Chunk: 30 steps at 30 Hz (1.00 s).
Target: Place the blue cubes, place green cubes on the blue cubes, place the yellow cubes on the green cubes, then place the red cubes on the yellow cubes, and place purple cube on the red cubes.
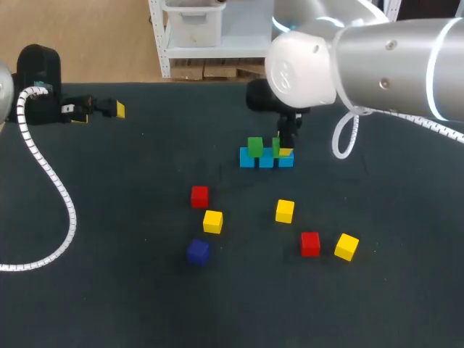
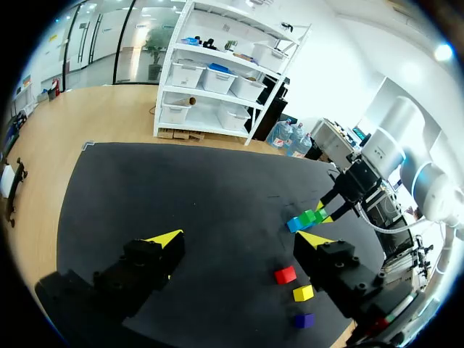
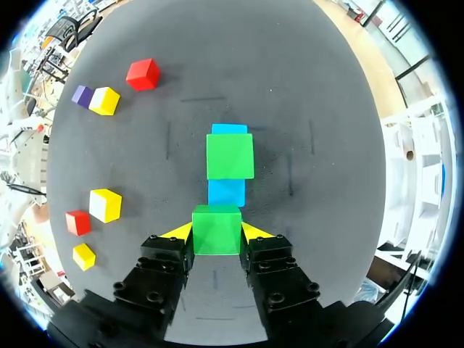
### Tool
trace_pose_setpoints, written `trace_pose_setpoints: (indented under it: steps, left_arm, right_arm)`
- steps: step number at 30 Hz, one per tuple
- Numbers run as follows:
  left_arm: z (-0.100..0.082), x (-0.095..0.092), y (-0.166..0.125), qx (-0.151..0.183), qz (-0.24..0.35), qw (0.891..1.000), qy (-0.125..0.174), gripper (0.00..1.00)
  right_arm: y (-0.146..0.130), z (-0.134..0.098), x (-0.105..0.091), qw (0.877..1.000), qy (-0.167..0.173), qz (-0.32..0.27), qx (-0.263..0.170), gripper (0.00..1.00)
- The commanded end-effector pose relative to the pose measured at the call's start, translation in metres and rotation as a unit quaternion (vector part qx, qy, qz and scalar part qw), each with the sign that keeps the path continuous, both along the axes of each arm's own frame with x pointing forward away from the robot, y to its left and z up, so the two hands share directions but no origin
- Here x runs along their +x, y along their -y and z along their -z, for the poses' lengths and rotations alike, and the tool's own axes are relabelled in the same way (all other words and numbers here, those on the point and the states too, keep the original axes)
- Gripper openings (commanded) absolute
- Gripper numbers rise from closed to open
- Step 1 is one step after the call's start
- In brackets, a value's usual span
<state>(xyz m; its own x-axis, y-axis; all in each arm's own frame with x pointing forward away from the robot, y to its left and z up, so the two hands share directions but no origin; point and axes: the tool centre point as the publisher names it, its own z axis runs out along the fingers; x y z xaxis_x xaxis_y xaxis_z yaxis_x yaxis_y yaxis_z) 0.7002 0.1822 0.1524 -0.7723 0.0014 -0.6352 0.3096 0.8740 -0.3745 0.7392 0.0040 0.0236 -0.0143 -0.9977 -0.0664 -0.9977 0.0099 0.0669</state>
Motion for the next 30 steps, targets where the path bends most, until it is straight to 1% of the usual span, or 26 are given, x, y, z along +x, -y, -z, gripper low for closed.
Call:
trace_pose_setpoints:
  steps: [1, 4, 13, 18, 21, 22, 23, 24, 26, 27, 30]
  left_arm:
    - [0.0014, -0.0004, -0.0022, -0.005, 0.003, 1.000, 0.003, 1.00]
    - [0.0014, -0.0004, -0.0022, -0.005, 0.003, 1.000, 0.003, 1.00]
    - [0.0014, -0.0004, -0.0022, -0.005, 0.003, 1.000, 0.003, 1.00]
    - [0.0014, -0.0004, -0.0022, -0.005, 0.003, 1.000, 0.003, 1.00]
    - [0.0014, -0.0004, -0.0022, -0.005, 0.003, 1.000, 0.003, 1.00]
    - [0.0014, -0.0004, -0.0022, -0.005, 0.003, 1.000, 0.003, 1.00]
    - [0.0014, -0.0004, -0.0022, -0.005, 0.003, 1.000, 0.003, 1.00]
    - [0.0014, -0.0004, -0.0022, -0.005, 0.003, 1.000, 0.003, 1.00]
    - [0.0014, -0.0004, -0.0022, -0.005, 0.003, 1.000, 0.003, 1.00]
    - [0.0014, -0.0004, -0.0022, -0.005, 0.003, 1.000, 0.003, 1.00]
    - [0.0014, -0.0004, -0.0022, -0.005, 0.003, 1.000, 0.003, 1.00]
  right_arm:
    - [-0.0002, 0.0012, -0.0041, 1.000, 0.004, 0.002, 0.007, 0.07]
    - [-0.0023, 0.0028, -0.0043, 1.000, 0.005, 0.003, 0.009, 0.15]
    - [-0.0043, 0.0043, -0.0041, 1.000, 0.006, 0.005, 0.012, 0.23]
    - [-0.0040, 0.0045, -0.0033, 1.000, 0.008, 0.008, 0.015, 0.32]
    - [-0.0038, 0.0055, -0.0034, 1.000, 0.010, 0.009, 0.016, 0.39]
    - [-0.0036, 0.0061, -0.0033, 1.000, 0.011, 0.009, 0.017, 0.44]
    - [-0.0035, 0.0066, -0.0030, 1.000, 0.012, 0.010, 0.017, 0.53]
    - [-0.0034, 0.0070, -0.0027, 1.000, 0.013, 0.011, 0.016, 0.75]
    - [-0.0031, 0.0073, -0.0025, 1.000, 0.013, 0.012, 0.016, 0.89]
    - [-0.0029, 0.0075, -0.0023, 1.000, 0.013, 0.012, 0.016, 1.00]
    - [-0.0030, 0.0079, -0.0006, 1.000, 0.014, 0.016, 0.017, 1.00]
